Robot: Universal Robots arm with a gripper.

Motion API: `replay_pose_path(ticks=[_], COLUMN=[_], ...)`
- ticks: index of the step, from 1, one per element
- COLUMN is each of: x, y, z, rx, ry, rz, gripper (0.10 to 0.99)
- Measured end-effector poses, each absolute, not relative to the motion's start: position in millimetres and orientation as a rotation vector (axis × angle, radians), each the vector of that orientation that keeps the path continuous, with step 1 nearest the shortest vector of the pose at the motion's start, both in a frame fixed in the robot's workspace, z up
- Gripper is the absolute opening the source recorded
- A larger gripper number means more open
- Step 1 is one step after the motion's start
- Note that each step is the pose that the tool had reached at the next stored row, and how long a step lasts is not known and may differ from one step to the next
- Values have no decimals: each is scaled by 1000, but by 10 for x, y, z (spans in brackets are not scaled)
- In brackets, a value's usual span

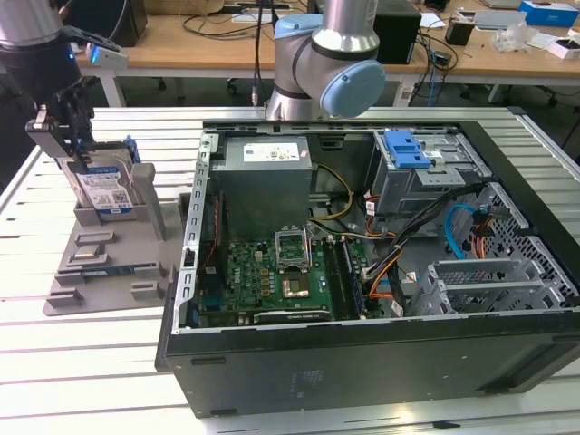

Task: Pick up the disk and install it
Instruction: 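Pick up the disk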

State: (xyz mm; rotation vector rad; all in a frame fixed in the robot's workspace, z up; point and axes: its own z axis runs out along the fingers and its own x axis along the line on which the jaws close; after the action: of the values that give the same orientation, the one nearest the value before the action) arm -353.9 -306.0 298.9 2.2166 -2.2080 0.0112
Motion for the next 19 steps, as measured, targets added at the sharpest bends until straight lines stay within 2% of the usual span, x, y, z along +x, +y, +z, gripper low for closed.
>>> replay_pose_path(ticks=[13,15,16,19], x=[-3538,-3537,-3537,-3538], y=[-3059,-3060,-3059,-3060], z=[2899,2898,2898,2898], rx=[2230,2230,2230,2230], ry=[-2194,-2194,-2194,-2194], rz=[12,12,12,12], gripper=[529,396,365,365])
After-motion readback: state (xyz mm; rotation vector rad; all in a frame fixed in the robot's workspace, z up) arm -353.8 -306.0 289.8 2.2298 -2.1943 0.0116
